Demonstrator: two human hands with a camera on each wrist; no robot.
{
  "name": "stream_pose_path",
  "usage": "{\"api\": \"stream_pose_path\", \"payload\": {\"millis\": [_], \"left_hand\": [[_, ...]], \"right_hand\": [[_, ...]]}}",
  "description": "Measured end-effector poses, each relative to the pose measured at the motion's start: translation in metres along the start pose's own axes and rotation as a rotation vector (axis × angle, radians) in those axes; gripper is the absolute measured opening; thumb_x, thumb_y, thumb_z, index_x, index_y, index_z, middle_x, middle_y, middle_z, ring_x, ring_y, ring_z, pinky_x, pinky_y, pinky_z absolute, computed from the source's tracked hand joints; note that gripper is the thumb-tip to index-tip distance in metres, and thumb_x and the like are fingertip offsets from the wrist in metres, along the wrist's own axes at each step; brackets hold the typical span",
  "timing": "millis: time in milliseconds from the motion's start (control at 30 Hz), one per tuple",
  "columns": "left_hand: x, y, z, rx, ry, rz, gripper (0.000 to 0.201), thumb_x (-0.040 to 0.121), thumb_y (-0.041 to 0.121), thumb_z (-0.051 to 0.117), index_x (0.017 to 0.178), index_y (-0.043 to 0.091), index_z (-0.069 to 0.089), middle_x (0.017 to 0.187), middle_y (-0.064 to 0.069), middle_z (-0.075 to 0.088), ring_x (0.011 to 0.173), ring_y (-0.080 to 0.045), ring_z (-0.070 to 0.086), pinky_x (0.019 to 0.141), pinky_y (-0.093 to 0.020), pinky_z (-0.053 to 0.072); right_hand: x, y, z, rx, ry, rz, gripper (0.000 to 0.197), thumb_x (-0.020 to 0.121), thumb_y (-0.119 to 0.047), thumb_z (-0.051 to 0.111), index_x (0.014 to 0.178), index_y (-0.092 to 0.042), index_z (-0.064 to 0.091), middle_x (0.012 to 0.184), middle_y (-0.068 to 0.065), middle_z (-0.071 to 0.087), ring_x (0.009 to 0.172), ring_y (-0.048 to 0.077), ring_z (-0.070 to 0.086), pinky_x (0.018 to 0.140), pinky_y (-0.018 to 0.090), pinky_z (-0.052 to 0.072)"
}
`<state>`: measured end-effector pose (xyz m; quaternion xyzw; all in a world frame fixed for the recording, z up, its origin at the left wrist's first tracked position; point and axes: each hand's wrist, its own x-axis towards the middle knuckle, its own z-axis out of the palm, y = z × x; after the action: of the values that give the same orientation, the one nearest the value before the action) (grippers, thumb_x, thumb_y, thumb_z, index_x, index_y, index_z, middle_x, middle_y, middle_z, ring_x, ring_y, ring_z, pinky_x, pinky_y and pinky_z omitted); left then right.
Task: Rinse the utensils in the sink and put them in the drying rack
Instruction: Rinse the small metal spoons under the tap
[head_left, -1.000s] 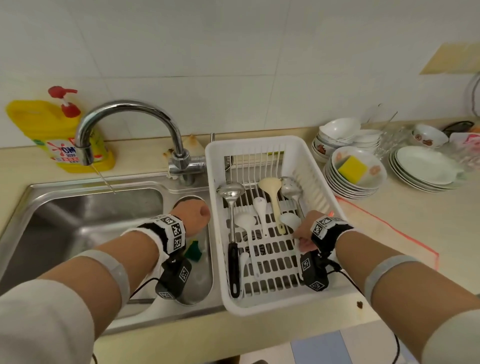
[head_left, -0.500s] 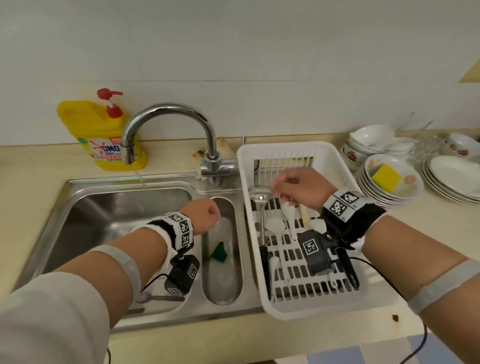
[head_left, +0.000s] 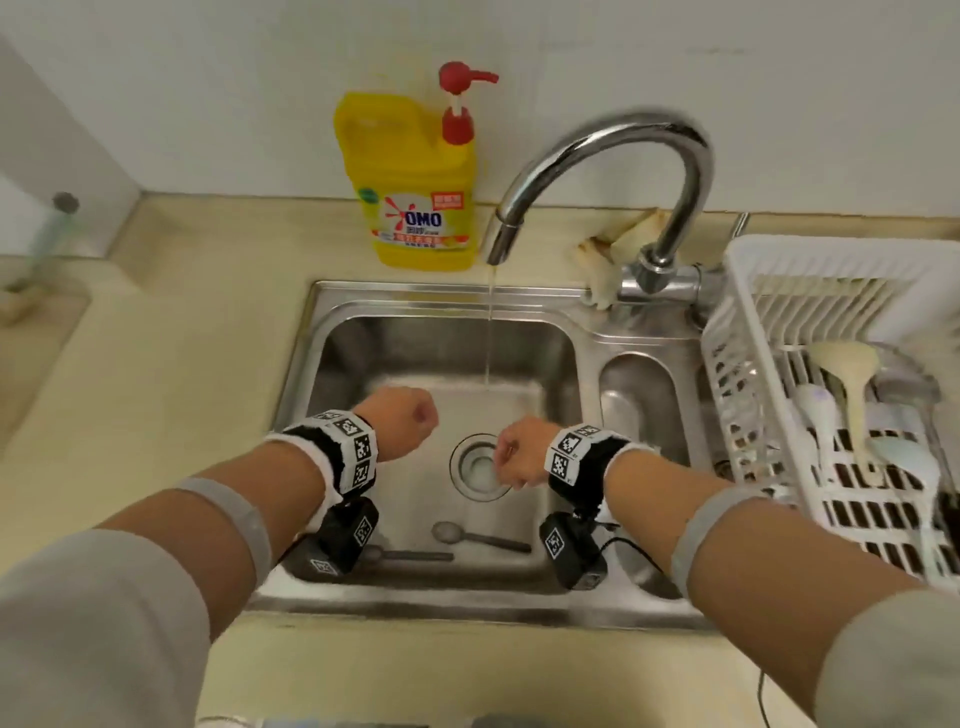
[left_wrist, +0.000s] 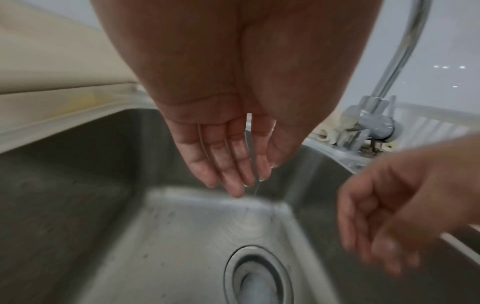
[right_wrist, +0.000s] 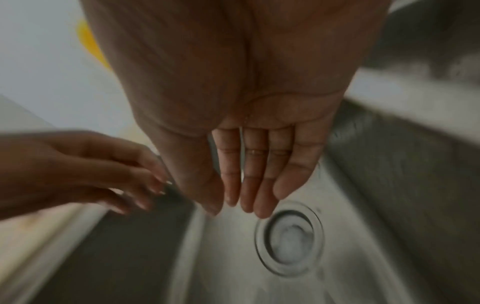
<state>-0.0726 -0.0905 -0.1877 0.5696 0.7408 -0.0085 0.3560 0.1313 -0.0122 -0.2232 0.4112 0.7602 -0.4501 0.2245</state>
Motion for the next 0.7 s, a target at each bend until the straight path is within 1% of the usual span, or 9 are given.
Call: {"api": "stream_pose_path", "payload": {"millis": [67, 133, 267, 300, 367, 400, 500, 600, 700], "left_hand": [[-0.003, -0.021, 0.005, -0.041, -0.023, -0.029, 0.021, 0.096, 0.021, 0.054, 0.108, 0.014, 0.07, 0.105, -0.002, 0.071, 0.099, -0.02, 0.066, 0.086, -0.023, 0.047], [-0.003, -0.035, 0.008, -0.068, -0.05, -0.041, 0.022, 0.097, 0.022, 0.053, 0.108, 0.014, 0.07, 0.106, -0.002, 0.071, 0.1, -0.021, 0.066, 0.087, -0.025, 0.048], [0.005, -0.056, 0.018, -0.165, -0.049, -0.076, 0.019, 0.096, 0.025, 0.055, 0.107, 0.017, 0.069, 0.102, 0.001, 0.071, 0.095, -0.019, 0.067, 0.088, -0.029, 0.051], [0.006, -0.059, 0.021, -0.2, -0.034, -0.086, 0.018, 0.096, 0.026, 0.056, 0.106, 0.017, 0.069, 0.097, 0.003, 0.07, 0.093, -0.017, 0.066, 0.086, -0.027, 0.05], [0.008, -0.061, 0.025, -0.252, -0.015, -0.091, 0.016, 0.096, 0.026, 0.058, 0.105, 0.019, 0.069, 0.088, 0.01, 0.066, 0.087, -0.012, 0.064, 0.08, -0.022, 0.045], [0.008, -0.061, 0.027, -0.265, -0.014, -0.086, 0.015, 0.096, 0.026, 0.058, 0.105, 0.02, 0.069, 0.087, 0.012, 0.064, 0.085, -0.01, 0.062, 0.078, -0.02, 0.043], [0.011, -0.059, 0.028, -0.287, -0.009, -0.077, 0.016, 0.095, 0.025, 0.058, 0.106, 0.02, 0.069, 0.091, 0.009, 0.065, 0.082, -0.008, 0.059, 0.077, -0.018, 0.042], [0.014, -0.059, 0.029, -0.287, -0.004, -0.08, 0.016, 0.095, 0.026, 0.058, 0.106, 0.02, 0.069, 0.097, 0.007, 0.067, 0.084, -0.009, 0.06, 0.079, -0.021, 0.044], [0.014, -0.06, 0.029, -0.292, -0.009, -0.089, 0.015, 0.095, 0.026, 0.059, 0.105, 0.021, 0.069, 0.098, 0.006, 0.067, 0.085, -0.01, 0.061, 0.081, -0.023, 0.048]], "right_hand": [[0.025, 0.003, 0.024, -0.065, -0.104, 0.042, 0.011, 0.079, -0.025, 0.075, 0.085, -0.016, 0.075, 0.088, 0.004, 0.078, 0.078, 0.016, 0.071, 0.081, 0.034, 0.06], [0.047, 0.01, 0.043, -0.111, -0.193, 0.079, 0.008, 0.078, -0.028, 0.08, 0.082, -0.023, 0.076, 0.089, 0.0, 0.076, 0.076, 0.012, 0.068, 0.08, 0.029, 0.059], [0.086, 0.021, 0.065, -0.245, -0.312, 0.124, 0.022, 0.072, -0.034, 0.085, 0.091, -0.029, 0.076, 0.096, -0.006, 0.07, 0.096, 0.015, 0.067, 0.088, 0.031, 0.057], [0.092, 0.021, 0.066, -0.272, -0.348, 0.13, 0.023, 0.072, -0.034, 0.084, 0.092, -0.031, 0.075, 0.093, -0.008, 0.068, 0.098, 0.016, 0.067, 0.089, 0.031, 0.057], [0.098, 0.022, 0.071, -0.341, -0.414, 0.153, 0.028, 0.074, -0.032, 0.083, 0.1, -0.027, 0.077, 0.091, -0.01, 0.066, 0.1, 0.017, 0.068, 0.09, 0.033, 0.057], [0.101, 0.022, 0.074, -0.397, -0.435, 0.155, 0.03, 0.074, -0.032, 0.082, 0.103, -0.025, 0.077, 0.09, -0.009, 0.067, 0.099, 0.017, 0.069, 0.09, 0.033, 0.058], [0.12, 0.026, 0.091, -0.614, -0.466, 0.134, 0.029, 0.064, -0.037, 0.078, 0.091, -0.025, 0.079, 0.088, -0.005, 0.076, 0.084, 0.018, 0.073, 0.08, 0.038, 0.063], [0.138, 0.038, 0.11, -0.727, -0.456, 0.081, 0.024, 0.064, -0.036, 0.078, 0.084, -0.023, 0.077, 0.078, -0.003, 0.075, 0.07, 0.018, 0.071, 0.072, 0.035, 0.063], [0.132, 0.03, 0.114, -0.77, -0.464, 0.035, 0.027, 0.063, -0.038, 0.081, 0.083, -0.021, 0.076, 0.08, -0.001, 0.075, 0.07, 0.02, 0.07, 0.074, 0.032, 0.061]]}}
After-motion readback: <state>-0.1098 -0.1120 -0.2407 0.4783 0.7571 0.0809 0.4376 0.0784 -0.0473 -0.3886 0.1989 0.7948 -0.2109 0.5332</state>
